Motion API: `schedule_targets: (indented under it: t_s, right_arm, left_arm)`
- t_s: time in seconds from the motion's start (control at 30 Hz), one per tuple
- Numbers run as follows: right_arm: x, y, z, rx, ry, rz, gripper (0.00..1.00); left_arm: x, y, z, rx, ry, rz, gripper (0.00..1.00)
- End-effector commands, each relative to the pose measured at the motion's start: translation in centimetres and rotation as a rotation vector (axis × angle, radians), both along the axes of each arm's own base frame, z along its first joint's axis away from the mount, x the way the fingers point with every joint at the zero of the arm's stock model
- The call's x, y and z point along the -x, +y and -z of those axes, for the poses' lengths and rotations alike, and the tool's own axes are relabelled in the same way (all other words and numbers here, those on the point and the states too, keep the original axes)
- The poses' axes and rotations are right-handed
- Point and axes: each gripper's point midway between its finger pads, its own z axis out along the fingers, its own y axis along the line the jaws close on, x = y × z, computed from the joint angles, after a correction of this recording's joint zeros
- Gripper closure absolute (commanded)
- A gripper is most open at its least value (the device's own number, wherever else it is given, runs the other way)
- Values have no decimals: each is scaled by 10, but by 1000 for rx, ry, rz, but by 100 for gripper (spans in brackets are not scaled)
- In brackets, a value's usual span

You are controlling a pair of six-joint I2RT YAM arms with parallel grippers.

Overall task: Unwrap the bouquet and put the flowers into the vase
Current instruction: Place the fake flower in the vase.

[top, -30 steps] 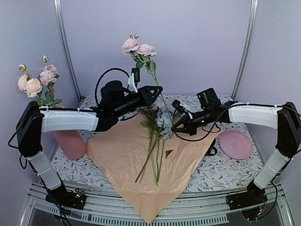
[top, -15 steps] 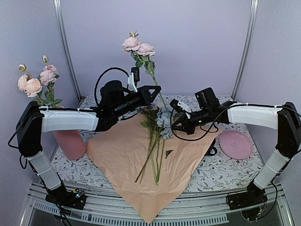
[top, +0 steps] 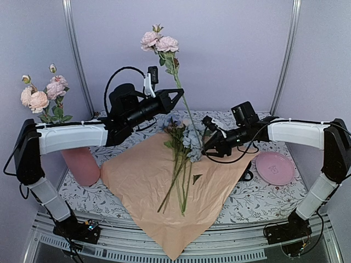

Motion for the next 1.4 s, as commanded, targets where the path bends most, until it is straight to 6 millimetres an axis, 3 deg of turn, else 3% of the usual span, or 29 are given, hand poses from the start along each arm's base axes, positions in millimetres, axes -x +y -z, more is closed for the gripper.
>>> schedule_targets:
  t_s: [0.0,0.23,0.6,1.13,1.37]
  right_arm:
    - [4,-34,-33,-164,87,-48,49]
    - [-27,-60,-32,-100,-11,84,48]
    - [-42,-65,-11,-46,-27,127,50]
    - [-43,-65,1,-26,-12,121,50]
    - [-42,-65,5,-22,-2,117,51]
  left_arm:
    - [21,35,-75,-3,-157,-33,100]
    - [47,69,-76,-172,-130,-77,100]
    - [82,146,-88,-396,-28,-237,100]
    - [83,245,-144,-597,31,-654,100]
    - [86,294,-153,-651,23,-900,100]
